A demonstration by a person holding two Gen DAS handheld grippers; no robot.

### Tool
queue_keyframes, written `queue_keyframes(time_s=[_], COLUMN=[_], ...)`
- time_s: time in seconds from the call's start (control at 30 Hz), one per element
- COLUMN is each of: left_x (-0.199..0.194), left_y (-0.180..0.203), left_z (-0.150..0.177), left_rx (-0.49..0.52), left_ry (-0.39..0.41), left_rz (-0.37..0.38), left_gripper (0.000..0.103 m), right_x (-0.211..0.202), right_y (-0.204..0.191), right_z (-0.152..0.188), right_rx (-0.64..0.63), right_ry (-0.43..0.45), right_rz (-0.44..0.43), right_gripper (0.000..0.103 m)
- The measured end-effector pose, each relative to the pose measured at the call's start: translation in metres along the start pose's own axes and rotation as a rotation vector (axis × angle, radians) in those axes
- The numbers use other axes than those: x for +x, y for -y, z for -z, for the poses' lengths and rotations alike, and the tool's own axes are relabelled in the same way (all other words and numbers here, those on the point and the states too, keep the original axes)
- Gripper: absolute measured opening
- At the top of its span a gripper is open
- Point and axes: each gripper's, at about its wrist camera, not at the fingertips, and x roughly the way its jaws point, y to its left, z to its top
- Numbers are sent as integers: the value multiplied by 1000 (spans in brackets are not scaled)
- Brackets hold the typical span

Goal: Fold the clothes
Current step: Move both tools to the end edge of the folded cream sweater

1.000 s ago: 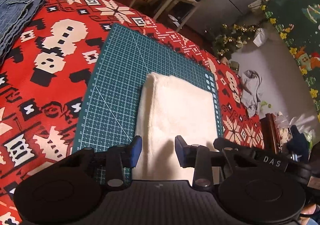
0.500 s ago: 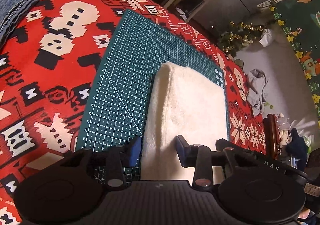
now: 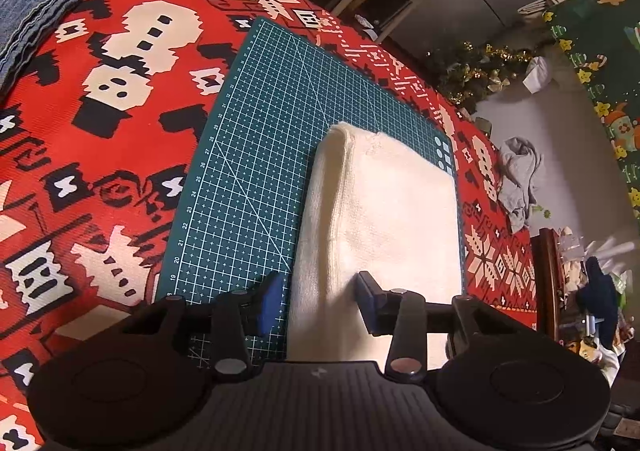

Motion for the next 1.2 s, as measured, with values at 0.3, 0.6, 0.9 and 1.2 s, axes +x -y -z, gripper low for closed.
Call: queue_keyframes(time_s=[0.3,0.6,0.9,1.2], left_x=[-1,0,-5,-12], left_y=[1,3,2,2], left_z=[1,0,4,11], left_rx=[1,20,20,30], left_ry=[2,4,-1,2], left_rz=[2,-6,4,2], left_gripper=[40,40,37,26], right_x=[-11,3,-21,-19], right_y=[11,11,11,-5], right_z=[2,-2,33,0], right_rx=[60,81,42,23], right_ry=[34,14,-20,133], right_rz=[-43,-38,0,-15], right_gripper=[23,23,26,28])
